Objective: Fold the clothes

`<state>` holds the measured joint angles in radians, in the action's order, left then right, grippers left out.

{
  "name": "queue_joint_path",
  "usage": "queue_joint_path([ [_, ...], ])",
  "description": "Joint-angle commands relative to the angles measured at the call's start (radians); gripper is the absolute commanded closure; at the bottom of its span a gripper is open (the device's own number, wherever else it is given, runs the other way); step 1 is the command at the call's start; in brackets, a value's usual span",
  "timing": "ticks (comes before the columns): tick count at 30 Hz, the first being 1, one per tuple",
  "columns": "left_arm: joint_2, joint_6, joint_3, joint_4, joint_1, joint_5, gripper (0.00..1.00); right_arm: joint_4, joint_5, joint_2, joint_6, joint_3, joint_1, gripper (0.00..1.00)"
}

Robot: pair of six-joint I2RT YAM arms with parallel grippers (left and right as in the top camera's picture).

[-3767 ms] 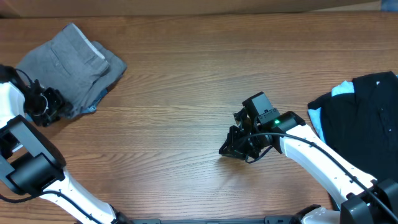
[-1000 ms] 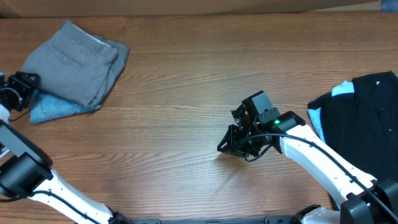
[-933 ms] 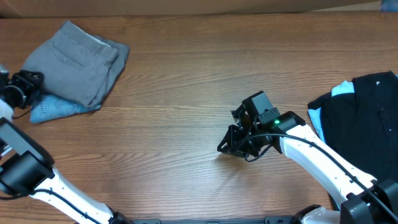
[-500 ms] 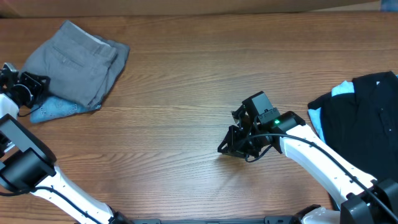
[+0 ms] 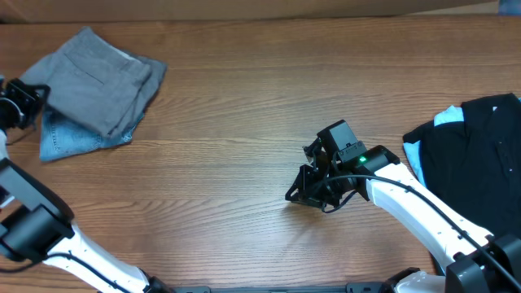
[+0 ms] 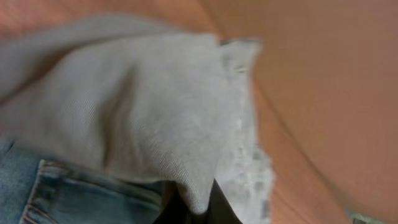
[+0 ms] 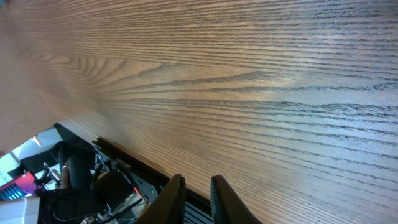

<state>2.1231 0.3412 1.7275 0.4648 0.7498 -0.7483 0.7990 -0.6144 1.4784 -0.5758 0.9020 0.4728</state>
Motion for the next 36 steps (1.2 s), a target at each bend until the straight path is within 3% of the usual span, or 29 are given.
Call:
queue_joint_path([
  [1,-0.131,-0.021,0.049,0.028,-0.006,0.001,0.96,-0.004,-0.008,-0.01,0.008,0.016,0.004,0.82],
  [7,-0.206,-0.135,0.049,0.231,-0.01,0.181,0.96,-0.004,-0.008,-0.01,0.027,0.016,0.004,0.83],
  [13,-0.193,-0.194,0.048,0.388,-0.011,0.333,0.84,-0.003,-0.008,-0.01,0.06,0.016,0.004,0.83],
  [17,-0.187,-0.211,0.048,0.398,-0.011,0.325,0.78,-0.004,-0.008,-0.01,0.069,0.016,0.004,0.83],
  [19,-0.187,-0.211,0.048,0.394,-0.011,0.309,0.62,-0.004,-0.008,-0.01,0.076,0.016,0.004,0.83],
  [20,-0.187,-0.21,0.048,0.393,-0.011,0.3,0.6,-0.003,-0.008,-0.01,0.076,0.016,0.004,0.83],
  [28,-0.187,-0.234,0.048,0.461,-0.01,0.311,0.52,-0.005,-0.008,-0.01,0.08,0.016,0.004,0.83],
  [30,-0.187,-0.253,0.048,0.475,-0.012,0.318,0.51,-0.01,-0.003,-0.01,0.08,0.016,0.004,0.81],
  [32,-0.187,-0.275,0.048,0.489,-0.019,0.301,0.68,-0.016,0.01,-0.01,0.08,0.016,0.004,0.8],
  [36,-0.188,-0.353,0.048,0.541,-0.047,0.161,0.76,-0.042,0.022,-0.011,0.098,0.016,0.002,0.8],
])
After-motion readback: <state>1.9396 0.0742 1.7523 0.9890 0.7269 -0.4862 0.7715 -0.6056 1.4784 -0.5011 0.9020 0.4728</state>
